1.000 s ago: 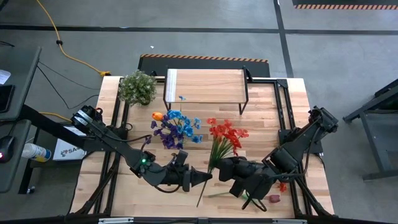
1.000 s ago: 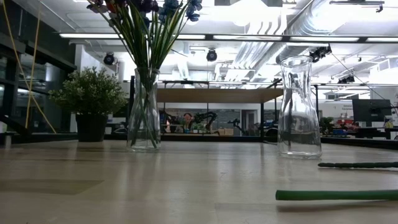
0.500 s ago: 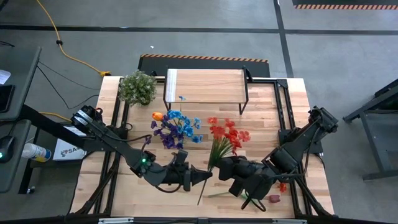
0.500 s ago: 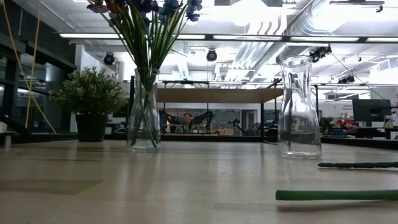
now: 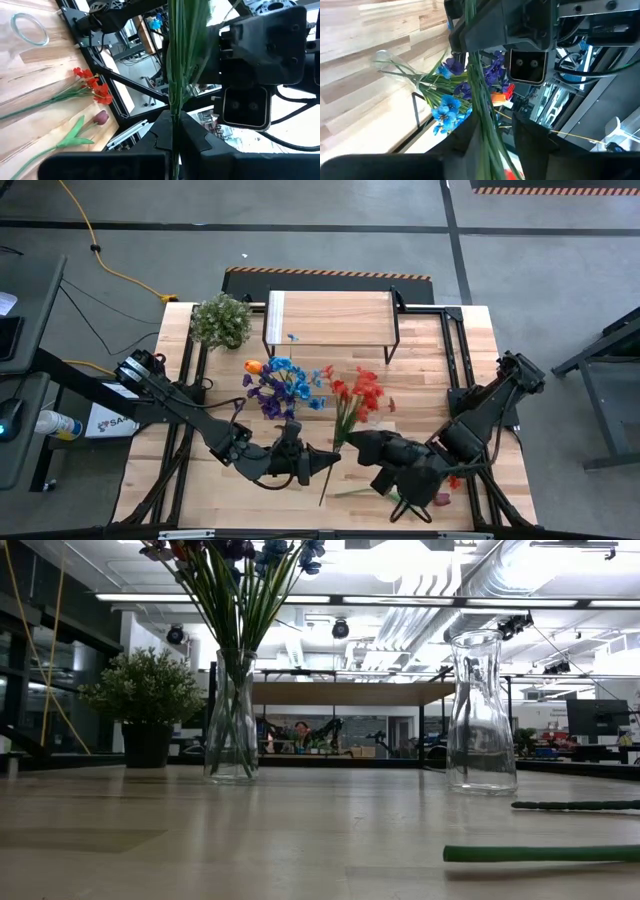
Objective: Pick and place flowers into a vace then onto a shelf
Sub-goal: Put the top red flowers into the right transparent vase
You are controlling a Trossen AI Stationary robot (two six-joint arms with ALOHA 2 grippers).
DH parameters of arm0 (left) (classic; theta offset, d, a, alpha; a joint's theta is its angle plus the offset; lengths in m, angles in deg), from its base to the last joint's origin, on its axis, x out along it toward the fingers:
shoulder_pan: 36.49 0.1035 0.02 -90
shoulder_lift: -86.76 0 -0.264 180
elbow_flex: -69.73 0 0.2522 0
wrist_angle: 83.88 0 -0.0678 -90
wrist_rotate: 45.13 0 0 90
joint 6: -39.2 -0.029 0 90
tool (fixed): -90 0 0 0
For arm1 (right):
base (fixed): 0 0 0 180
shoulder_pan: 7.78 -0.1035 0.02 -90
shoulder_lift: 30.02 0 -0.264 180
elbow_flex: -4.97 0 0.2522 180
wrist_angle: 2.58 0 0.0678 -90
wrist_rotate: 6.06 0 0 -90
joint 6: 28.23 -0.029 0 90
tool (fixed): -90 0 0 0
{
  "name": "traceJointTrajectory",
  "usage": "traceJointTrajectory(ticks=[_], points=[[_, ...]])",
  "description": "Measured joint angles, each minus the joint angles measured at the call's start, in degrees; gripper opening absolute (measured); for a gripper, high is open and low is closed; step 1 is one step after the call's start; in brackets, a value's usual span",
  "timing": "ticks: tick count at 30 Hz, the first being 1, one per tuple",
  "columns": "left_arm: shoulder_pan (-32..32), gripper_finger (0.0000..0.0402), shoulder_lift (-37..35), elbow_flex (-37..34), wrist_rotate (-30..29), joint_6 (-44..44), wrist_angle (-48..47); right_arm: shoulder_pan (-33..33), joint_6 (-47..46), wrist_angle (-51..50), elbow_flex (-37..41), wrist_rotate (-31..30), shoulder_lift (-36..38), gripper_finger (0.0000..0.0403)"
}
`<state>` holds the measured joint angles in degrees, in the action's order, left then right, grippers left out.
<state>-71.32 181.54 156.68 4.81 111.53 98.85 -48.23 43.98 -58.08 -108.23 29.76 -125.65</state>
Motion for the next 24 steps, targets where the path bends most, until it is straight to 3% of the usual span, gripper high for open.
traceJointTrajectory(ticks=[9,17,24], points=[[0.02,0.0043,0.04,-0.02,-1.8,0.11,0.14,-2.4,-10.77,-5.58,-0.04,-3.65,0.08,0.0155],[-0.02,0.0043,0.04,-0.02,-2.71,-0.07,0.72,-4.88,-26.63,-16.46,-0.04,-6.21,0.08,0.0167],[-0.05,0.0043,0.04,-0.02,-2.93,-8.78,10.99,-6.29,-43.36,-23.15,-0.02,-5.47,1.26,0.0161]])
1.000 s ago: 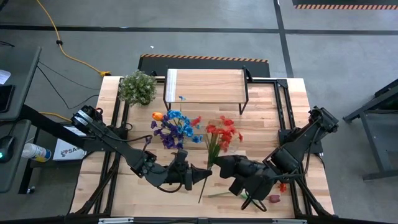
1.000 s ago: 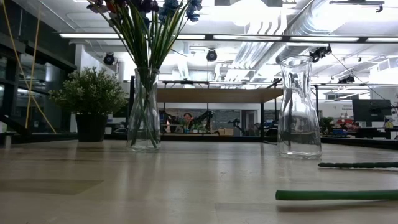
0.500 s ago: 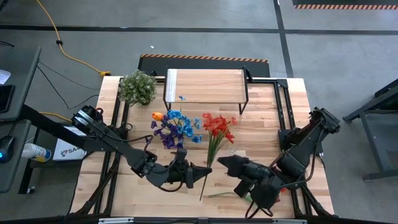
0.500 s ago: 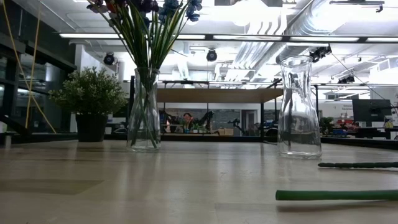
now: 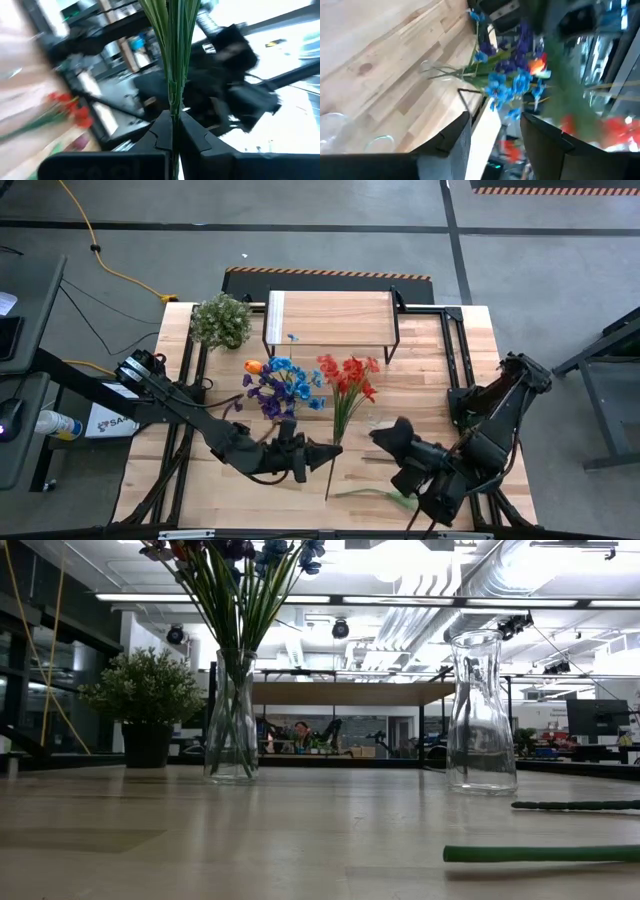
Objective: Pick and place flowers into a vace then onto a shelf
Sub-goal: Put the top red flowers into the right transparent vase
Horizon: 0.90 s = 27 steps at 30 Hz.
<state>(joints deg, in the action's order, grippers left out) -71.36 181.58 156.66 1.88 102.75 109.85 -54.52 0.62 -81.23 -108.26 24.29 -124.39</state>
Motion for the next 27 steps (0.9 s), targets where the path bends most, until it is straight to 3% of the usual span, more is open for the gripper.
traceJointTrajectory(ticks=[6,15,19,27], points=[[-0.02,0.0043,-0.07,0.02,0.76,-11.8,10.3,0.55,-12.95,-3.23,0.04,3.67,1.5,0.0162],[-0.02,0.0043,-0.07,3.41,1.59,-25.8,12.89,3.37,-26.62,-4.51,0.04,14.0,4.47,0.0166],[-0.04,0.0043,-0.11,10.52,3.89,-32.96,5.27,5.31,-28.9,-4.49,0.04,18.28,4.88,0.0166],[-0.1,0.0043,-0.11,27.2,2.05,-37.84,-23.95,9.46,-28.99,-4.32,0.11,23.33,4.88,0.0164]])
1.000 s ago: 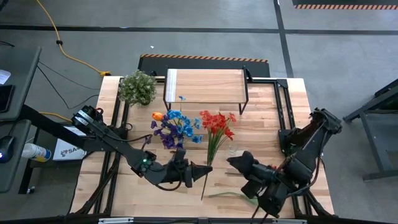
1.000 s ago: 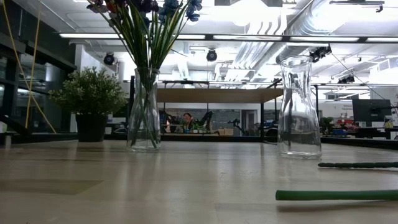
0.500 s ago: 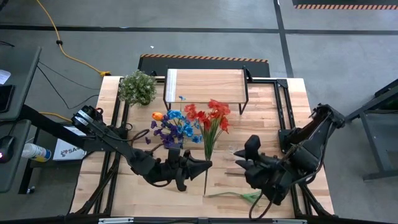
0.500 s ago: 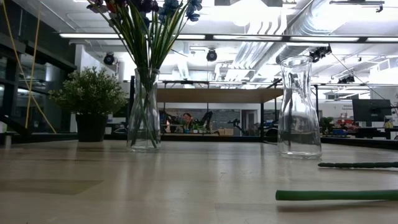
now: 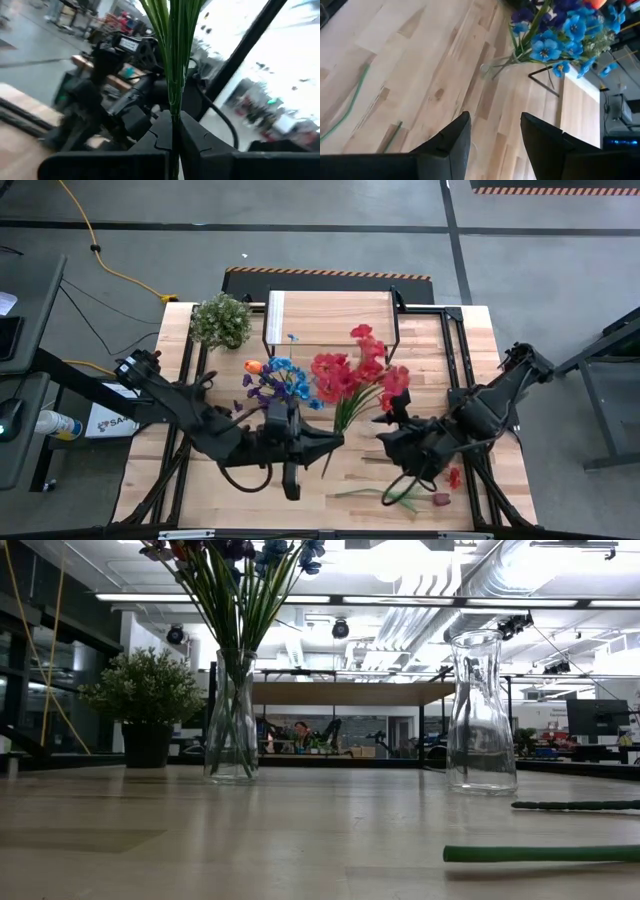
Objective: Pick and place flowers into a vace then onto a shelf
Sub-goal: Put the top red flowers into the right transparent vase
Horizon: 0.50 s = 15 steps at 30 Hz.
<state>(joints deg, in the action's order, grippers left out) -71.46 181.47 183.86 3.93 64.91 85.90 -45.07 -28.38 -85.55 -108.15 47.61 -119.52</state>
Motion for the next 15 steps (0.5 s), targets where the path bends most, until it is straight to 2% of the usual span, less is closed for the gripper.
traceJointTrajectory(ticks=[5,10,15], points=[[-2.11,0.0043,0.09,3.09,-5.55,-9.39,-2.15,2.44,0.44,0.0,0.0,0.08,0.0,0.0165],[-5.98,0.0043,-0.07,3.99,-16.87,-17.89,-1.96,4.82,3.27,0.37,0.0,-0.45,0.0,0.0161],[-9.65,0.0043,-0.11,4.08,-24.33,-27.42,3.47,7.43,8.08,7.38,0.0,-0.29,0.0,0.0162]])
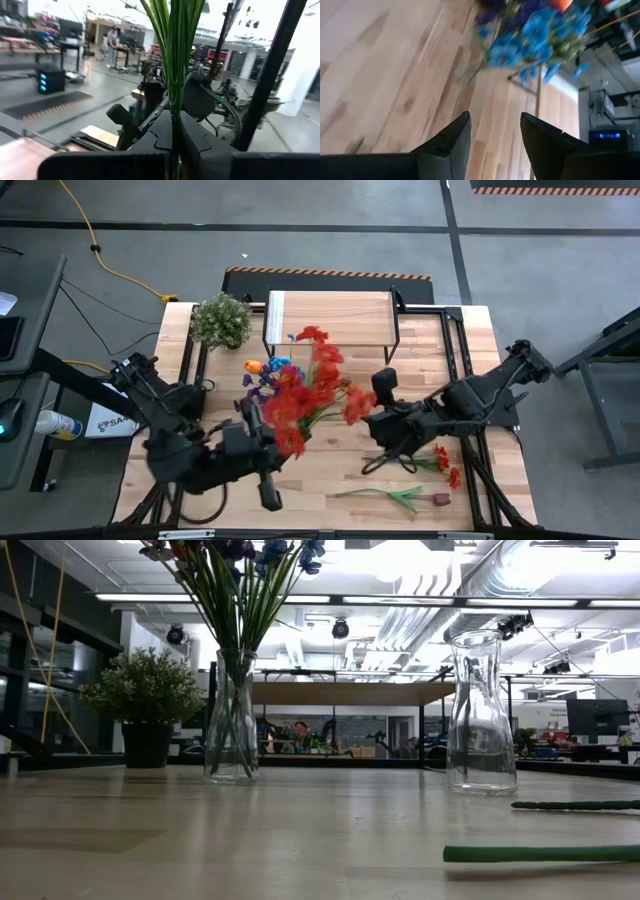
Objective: Pick and place flowers into a vace then onto a shelf
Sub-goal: Put the top red flowers into the right transparent vase
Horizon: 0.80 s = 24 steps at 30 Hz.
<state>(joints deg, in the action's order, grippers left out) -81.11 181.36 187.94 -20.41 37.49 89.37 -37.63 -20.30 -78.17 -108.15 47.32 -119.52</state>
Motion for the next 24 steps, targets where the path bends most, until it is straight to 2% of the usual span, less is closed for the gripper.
traceJointTrajectory(ticks=[4,10,17,24], points=[[-1.91,0.0043,-0.04,0.0,-3.88,-7.08,4.44,1.78,5.07,10.04,0.0,2.32,0.0,0.016],[-3.56,0.0043,-0.07,0.0,-8.7,-12.13,6.81,3.76,8.8,26.46,0.0,10.99,0.16,0.0154],[-4.15,0.0043,-0.96,0.0,-9.75,-13.48,6.67,5.5,5.75,39.47,0.0,21.99,1.99,0.0151],[-4.17,0.0043,-1.16,0.0,-9.85,-13.48,5.94,6.79,2.43,47.49,0.0,28.43,3.45,0.0151]])
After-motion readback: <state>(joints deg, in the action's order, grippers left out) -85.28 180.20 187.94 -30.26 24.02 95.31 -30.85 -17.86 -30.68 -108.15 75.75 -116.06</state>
